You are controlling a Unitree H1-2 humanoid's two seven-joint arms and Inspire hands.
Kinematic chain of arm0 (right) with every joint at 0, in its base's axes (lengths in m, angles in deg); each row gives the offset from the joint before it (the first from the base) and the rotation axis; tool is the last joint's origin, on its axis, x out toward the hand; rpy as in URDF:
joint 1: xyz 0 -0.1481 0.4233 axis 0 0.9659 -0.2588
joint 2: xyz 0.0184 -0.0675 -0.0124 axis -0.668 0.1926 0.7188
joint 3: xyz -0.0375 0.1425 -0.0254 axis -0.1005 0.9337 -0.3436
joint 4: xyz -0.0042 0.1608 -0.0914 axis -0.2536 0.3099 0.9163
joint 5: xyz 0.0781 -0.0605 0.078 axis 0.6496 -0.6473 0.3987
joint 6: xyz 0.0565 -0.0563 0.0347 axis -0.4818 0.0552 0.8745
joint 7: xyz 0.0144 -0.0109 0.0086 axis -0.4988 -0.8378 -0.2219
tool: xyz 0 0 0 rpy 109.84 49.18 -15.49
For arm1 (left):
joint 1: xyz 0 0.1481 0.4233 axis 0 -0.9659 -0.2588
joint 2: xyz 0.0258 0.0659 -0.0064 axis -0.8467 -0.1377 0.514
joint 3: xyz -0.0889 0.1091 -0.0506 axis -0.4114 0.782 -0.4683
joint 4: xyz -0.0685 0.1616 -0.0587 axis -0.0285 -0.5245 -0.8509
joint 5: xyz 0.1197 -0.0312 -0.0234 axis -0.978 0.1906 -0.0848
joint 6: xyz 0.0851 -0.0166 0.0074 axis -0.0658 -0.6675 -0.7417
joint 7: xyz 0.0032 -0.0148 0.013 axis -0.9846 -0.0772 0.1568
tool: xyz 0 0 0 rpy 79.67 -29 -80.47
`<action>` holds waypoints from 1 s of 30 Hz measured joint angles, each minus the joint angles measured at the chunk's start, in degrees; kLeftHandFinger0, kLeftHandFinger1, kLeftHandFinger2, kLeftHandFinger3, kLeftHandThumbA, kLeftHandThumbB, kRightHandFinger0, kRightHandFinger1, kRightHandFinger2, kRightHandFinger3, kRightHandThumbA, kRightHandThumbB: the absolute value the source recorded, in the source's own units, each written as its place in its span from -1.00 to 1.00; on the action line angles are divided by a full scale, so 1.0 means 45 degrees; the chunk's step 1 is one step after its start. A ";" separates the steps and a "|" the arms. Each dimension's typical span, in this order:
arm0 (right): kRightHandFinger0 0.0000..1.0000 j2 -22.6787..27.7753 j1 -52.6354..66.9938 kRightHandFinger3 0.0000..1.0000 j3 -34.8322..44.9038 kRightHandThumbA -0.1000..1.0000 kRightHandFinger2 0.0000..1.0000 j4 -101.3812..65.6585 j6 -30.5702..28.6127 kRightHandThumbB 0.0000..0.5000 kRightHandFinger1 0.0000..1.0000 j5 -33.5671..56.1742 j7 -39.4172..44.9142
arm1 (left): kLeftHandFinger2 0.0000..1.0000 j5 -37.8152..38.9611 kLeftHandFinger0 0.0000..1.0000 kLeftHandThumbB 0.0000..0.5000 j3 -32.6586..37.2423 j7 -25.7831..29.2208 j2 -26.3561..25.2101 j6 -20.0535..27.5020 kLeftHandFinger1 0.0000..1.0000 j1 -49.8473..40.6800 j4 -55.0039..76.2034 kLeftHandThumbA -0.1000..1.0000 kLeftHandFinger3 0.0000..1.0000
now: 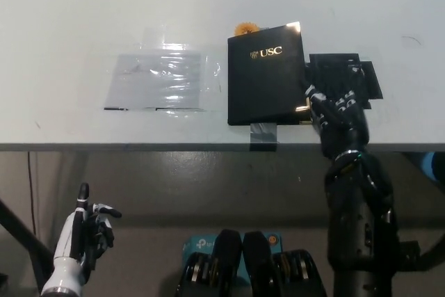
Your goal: The robot uses its right hand to push the cover of the diary kept in the middle of the desk towards the left to open it
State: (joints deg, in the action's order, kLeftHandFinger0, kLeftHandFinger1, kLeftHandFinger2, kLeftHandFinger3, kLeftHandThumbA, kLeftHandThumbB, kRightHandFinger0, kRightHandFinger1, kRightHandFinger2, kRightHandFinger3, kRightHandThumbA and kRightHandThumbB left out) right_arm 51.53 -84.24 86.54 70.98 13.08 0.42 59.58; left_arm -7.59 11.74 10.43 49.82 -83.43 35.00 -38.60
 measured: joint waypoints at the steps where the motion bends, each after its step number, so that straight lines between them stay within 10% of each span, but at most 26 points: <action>1: 0.80 -0.0035 0.0000 1.00 -0.0001 1.00 0.98 0.0075 -0.0075 0.05 0.92 0.0013 -0.0022 | -0.69 0.0000 -0.91 0.80 0.0000 0.0000 -0.0002 -0.0006 -0.68 0.0000 0.0000 1.00 -0.35; 30: 0.71 -0.0668 -0.1323 0.96 -0.0920 1.00 0.84 0.2102 -0.1259 -0.08 0.80 0.0287 -0.0172 | -0.74 -0.0059 -0.87 0.97 0.0539 -0.0001 0.0212 -0.0023 -0.66 -0.0278 -0.0045 1.00 -0.38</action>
State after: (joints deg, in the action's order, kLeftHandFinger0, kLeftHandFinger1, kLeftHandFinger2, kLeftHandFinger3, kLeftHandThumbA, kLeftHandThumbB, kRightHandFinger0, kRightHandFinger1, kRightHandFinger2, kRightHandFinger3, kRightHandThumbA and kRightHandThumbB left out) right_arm 48.52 -90.19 82.40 80.44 7.42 1.71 58.81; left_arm -7.86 14.16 10.43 50.78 -83.53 33.75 -38.80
